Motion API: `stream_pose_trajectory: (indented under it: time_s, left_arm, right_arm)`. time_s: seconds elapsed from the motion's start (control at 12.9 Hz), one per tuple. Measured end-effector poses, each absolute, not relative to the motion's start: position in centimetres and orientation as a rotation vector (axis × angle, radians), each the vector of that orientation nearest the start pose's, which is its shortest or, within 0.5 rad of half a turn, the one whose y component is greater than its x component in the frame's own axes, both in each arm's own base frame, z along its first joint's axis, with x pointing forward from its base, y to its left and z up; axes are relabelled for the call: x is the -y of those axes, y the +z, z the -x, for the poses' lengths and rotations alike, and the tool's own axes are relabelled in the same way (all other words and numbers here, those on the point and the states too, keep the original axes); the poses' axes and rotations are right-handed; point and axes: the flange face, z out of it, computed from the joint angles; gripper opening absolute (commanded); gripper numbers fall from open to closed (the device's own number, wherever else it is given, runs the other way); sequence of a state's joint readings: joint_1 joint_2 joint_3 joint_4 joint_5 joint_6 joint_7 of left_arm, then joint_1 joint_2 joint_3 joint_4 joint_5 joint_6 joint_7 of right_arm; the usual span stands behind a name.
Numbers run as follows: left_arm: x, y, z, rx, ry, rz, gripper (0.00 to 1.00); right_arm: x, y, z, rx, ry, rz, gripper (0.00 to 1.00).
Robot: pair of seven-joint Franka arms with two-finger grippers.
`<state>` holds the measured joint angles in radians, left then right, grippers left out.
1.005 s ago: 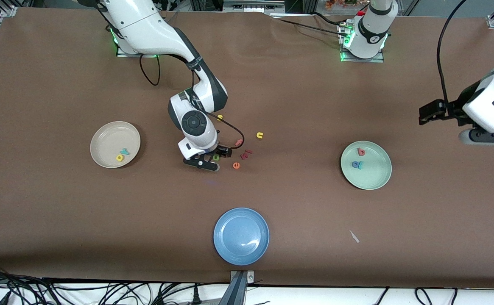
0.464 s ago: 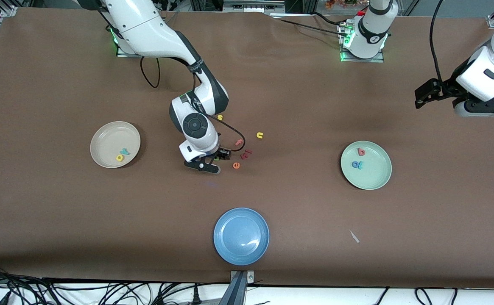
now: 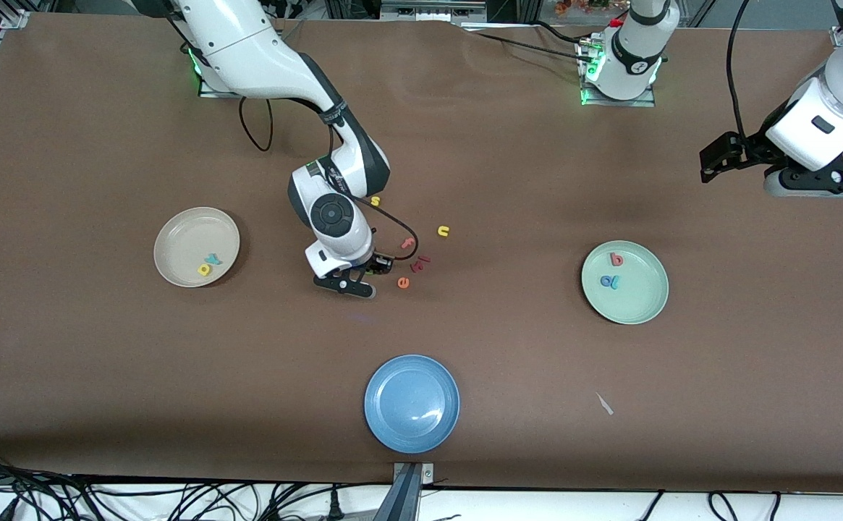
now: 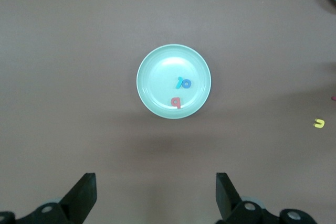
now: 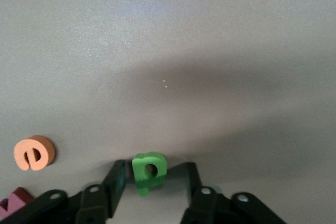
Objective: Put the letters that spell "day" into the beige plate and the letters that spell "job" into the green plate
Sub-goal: 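Carry the green letter into the white plate and open the right gripper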
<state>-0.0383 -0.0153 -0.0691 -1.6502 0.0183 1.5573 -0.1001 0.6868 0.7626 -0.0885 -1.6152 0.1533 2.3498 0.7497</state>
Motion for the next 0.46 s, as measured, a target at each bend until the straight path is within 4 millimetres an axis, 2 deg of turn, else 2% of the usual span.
stream_pose_trajectory:
  time_s: [0.23, 0.46]
  left_arm:
    - [5.68, 59.4, -54.2, -0.012, 0.126, 3.111, 1.0]
    - [6.21, 59.42, -54.14, -0.027, 0.125, 3.111, 1.0]
  right_arm:
    - [-39.64, 17.87, -56.53, -0.368, 0.066, 3.094, 0.2]
    - [-39.67, 18.02, -56.68, -0.369, 0.061, 3.091, 0.17]
